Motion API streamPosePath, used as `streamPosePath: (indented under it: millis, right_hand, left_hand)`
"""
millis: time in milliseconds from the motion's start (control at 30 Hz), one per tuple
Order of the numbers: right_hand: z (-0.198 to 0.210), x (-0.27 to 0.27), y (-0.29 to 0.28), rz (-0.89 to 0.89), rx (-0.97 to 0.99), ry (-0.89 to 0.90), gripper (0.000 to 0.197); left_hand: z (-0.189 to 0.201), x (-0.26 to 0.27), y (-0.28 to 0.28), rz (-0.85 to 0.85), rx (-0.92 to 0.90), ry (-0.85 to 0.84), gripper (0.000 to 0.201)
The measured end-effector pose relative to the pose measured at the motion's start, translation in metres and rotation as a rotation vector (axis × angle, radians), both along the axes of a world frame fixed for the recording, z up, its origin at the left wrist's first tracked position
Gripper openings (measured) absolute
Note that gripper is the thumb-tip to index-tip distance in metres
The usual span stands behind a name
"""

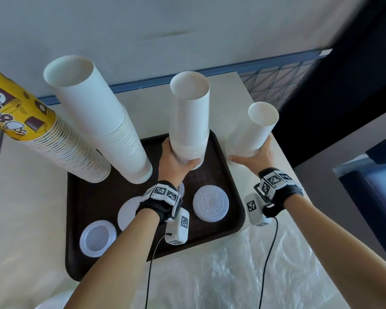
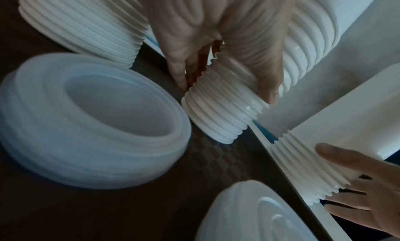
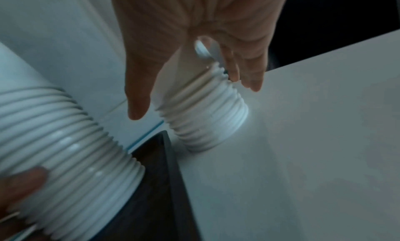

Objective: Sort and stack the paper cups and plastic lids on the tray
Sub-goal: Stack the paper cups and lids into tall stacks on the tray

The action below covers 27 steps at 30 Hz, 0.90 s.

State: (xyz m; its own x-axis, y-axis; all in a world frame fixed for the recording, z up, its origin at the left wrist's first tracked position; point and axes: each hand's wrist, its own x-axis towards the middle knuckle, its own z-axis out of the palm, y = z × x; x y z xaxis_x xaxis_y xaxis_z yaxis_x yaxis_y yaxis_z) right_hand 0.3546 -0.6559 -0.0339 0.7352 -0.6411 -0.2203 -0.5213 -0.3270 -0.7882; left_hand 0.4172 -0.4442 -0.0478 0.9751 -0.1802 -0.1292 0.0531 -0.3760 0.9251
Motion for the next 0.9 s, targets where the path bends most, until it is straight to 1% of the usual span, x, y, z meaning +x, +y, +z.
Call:
streamPosePath:
  millis: [200,300,367,433,533,633,733,800,900]
  right_hand:
    - [-0.015,0.005,-0.008,-0.01,0.042,0.009,0.092]
    - [-0.012,0.002,-0.01,-0.013,0.055,-0.013,0.09]
    - [-0.002,-0.002,-0.015,-0.021,0.082,-0.041,0.091]
    - [0.021,-0.003,-0.021,-0.003,0.093,-0.096,0.096]
    - [0.079,0.003,-0.023,0.083,0.074,-0.202,0.109]
    - [0.149,0.012,-0.013,0.216,0.067,-0.343,0.105]
    - [0.208,0.019,0.007,0.367,0.109,-0.436,0.093]
    - [0.23,0.024,0.021,0.451,0.103,-0.447,0.088]
    - [0.24,0.034,0.039,0.506,0.043,-0.422,0.094]
  left_hand:
    - [0.001,0.004,-0.004,-0.003,-0.01,-0.011,0.095]
    - [0.0,0.004,-0.005,0.002,-0.002,-0.017,0.095]
    - [0.0,0.005,-0.005,0.0,0.0,-0.008,0.095]
    - [-0.001,0.005,-0.005,-0.001,0.004,0.005,0.095]
    - [0.0,0.003,-0.003,-0.008,0.001,0.006,0.094]
    - [0.002,0.001,-0.002,-0.005,-0.01,-0.016,0.093]
    - [0.005,0.001,-0.001,-0.019,-0.018,-0.024,0.091]
    - [0.005,0.0,-0.001,-0.026,-0.017,-0.023,0.091]
    - [0.004,0.0,0.0,-0.024,-0.022,-0.025,0.091]
